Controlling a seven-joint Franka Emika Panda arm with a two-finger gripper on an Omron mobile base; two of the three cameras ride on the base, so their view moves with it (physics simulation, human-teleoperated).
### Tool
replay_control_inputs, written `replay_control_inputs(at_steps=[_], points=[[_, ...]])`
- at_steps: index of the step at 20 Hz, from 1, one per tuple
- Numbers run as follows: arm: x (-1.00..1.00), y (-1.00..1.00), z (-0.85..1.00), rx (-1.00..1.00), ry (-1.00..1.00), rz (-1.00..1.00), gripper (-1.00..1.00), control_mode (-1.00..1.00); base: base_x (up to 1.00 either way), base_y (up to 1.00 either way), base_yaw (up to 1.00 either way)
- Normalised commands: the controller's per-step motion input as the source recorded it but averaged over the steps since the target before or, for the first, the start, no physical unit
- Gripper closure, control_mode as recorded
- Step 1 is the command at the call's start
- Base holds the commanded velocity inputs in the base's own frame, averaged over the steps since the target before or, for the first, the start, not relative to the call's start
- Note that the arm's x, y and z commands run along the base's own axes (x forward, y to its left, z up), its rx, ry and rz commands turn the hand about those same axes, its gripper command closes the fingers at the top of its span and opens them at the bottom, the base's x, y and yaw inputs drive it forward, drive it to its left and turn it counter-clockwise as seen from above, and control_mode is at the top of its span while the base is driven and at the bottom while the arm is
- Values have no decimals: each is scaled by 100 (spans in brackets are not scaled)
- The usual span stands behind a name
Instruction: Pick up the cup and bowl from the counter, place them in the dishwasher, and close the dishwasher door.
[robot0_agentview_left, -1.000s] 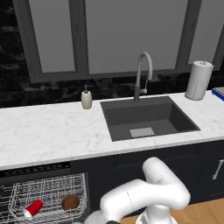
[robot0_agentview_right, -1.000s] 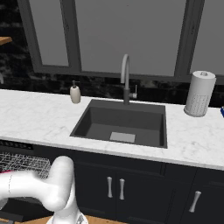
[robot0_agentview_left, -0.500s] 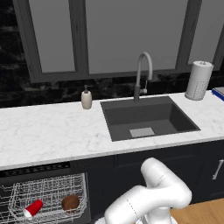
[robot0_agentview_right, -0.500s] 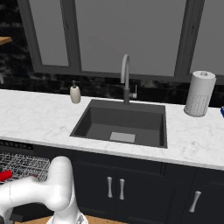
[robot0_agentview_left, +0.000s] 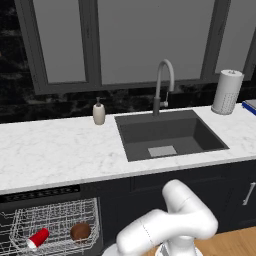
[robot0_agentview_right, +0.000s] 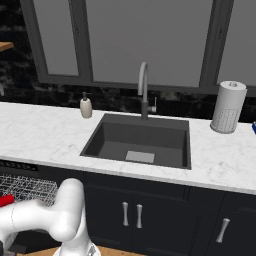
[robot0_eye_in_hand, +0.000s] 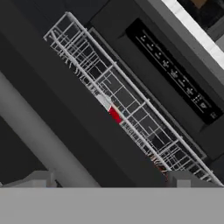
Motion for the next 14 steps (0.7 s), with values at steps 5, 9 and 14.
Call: replay_control_inputs(at_steps=[5,9,14], points=[[5,23,-44,-7,-4,-5,-100,-100,0,0,0],[36,0,-28,-8,-16,-7,-100,-100,0,0,0],[41,0,-27,-8,-17,-10,-100,-100,0,0,0]])
